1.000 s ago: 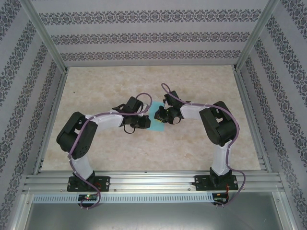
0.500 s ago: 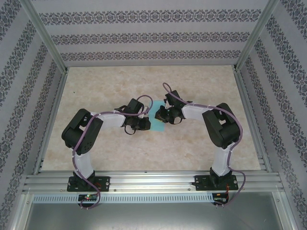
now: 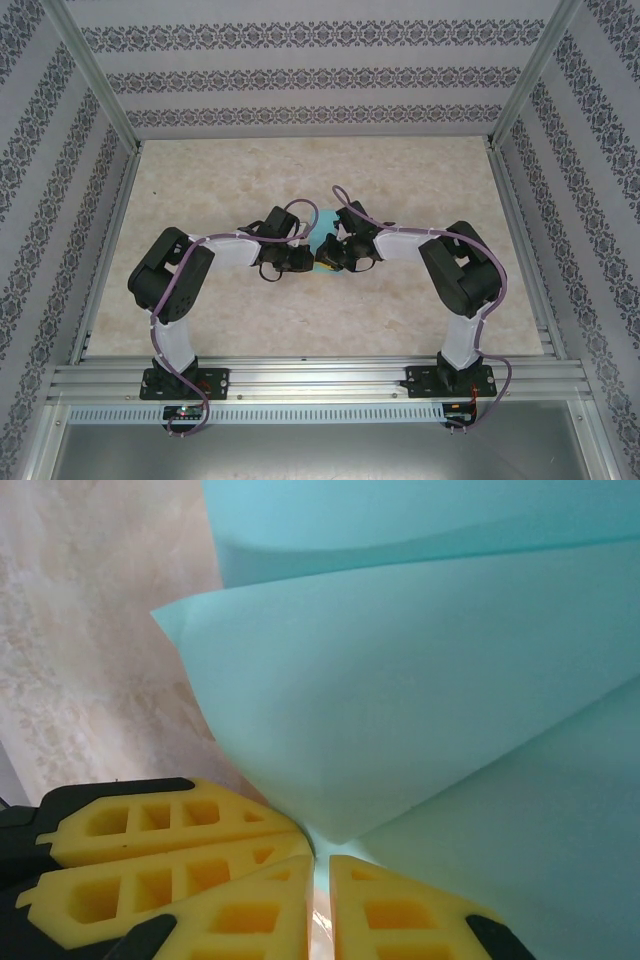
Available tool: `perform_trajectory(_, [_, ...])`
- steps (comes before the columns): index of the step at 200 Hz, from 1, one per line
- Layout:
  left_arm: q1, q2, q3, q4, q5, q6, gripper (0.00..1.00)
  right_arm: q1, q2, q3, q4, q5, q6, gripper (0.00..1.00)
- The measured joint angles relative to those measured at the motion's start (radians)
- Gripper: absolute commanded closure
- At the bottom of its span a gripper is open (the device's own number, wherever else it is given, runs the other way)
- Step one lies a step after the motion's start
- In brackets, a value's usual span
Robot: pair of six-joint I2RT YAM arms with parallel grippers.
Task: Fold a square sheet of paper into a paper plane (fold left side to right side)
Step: Fold the triangle a second time at the center of the table.
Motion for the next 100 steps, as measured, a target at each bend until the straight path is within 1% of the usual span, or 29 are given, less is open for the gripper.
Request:
perform_trajectory(47, [0.0, -0.002, -0.006, 0.01, -0.002, -0.001, 0.88, 0.0, 0.012, 0.0, 0.019, -0.025, 0.025, 0.92])
perform_trajectory(100, [0.005, -0.002, -0.01, 0.017, -0.002, -0.007, 0.89, -0.005, 0.033, 0.016, 0.02, -0.046, 0.032, 0.92])
